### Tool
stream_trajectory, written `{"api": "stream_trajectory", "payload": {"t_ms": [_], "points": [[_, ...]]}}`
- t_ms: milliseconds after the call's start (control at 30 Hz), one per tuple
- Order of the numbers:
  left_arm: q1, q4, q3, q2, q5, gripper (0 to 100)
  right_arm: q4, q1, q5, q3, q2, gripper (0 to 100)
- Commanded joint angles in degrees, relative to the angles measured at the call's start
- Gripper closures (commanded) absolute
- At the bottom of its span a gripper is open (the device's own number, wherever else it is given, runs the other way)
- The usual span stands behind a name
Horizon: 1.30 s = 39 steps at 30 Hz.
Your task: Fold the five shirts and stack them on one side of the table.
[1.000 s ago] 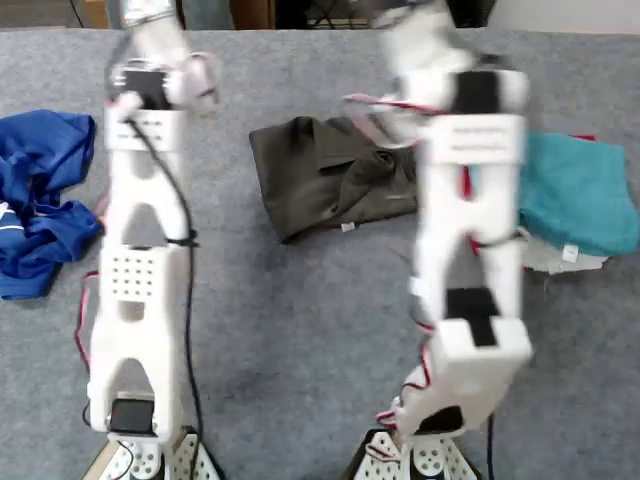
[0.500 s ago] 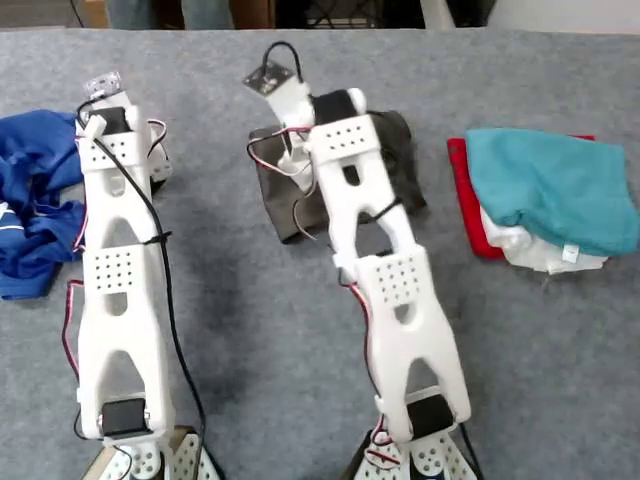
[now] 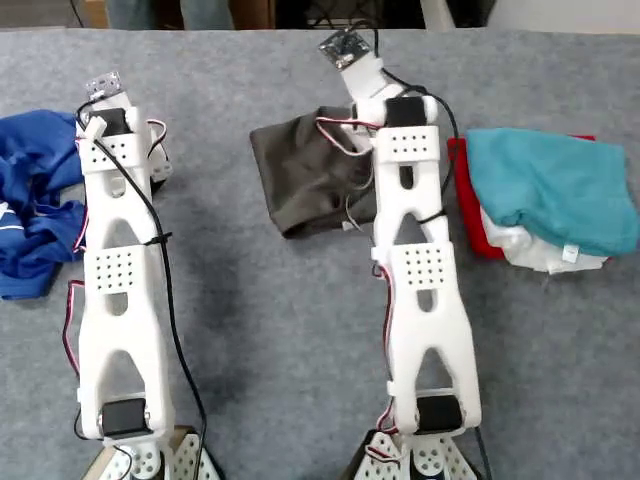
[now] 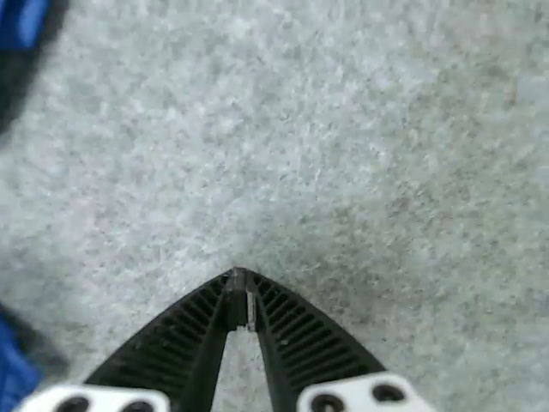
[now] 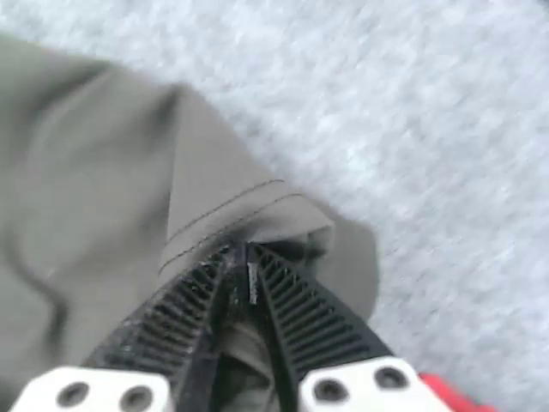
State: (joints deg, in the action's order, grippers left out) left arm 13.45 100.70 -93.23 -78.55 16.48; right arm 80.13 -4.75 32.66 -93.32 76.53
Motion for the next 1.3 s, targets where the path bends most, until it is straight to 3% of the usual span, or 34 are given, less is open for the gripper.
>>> {"api": "stream_trajectory", "payload": {"t_ms": [0,167,267,333,467,633,833,1033,1267], "points": [[0.40,-0.88,-2.24,0.70,-0.79,97,-6.24,1.67,3.34,-2.42,-2.68,98.3],[0.57,-0.88,-2.24,0.70,-0.79,97,-28.92,6.86,7.65,-0.04,-0.04,98.4],[0.48,-1.67,-2.24,0.62,-0.79,97,-43.87,8.53,14.24,1.27,1.89,98.4],[0.48,-1.76,-2.24,0.62,-0.79,97,-46.68,8.79,18.99,1.01,1.98,98.4],[0.40,-1.76,-2.24,0.62,-0.79,97,-32.53,6.59,18.11,-3.03,-2.68,98.4],[0.57,-1.76,-2.24,0.62,-0.79,97,-3.87,0.26,5.71,-2.07,-15.34,98.4],[0.40,-1.76,-2.24,0.62,-0.79,97,14.07,-9.58,2.64,-0.04,-19.56,98.4],[0.75,-1.76,-2.24,0.62,-0.79,97,11.25,-10.02,2.55,9.89,-13.05,98.4],[0.75,-1.76,-2.24,0.62,-0.79,97,-9.14,-0.53,2.99,11.30,-8.92,98.4]]}}
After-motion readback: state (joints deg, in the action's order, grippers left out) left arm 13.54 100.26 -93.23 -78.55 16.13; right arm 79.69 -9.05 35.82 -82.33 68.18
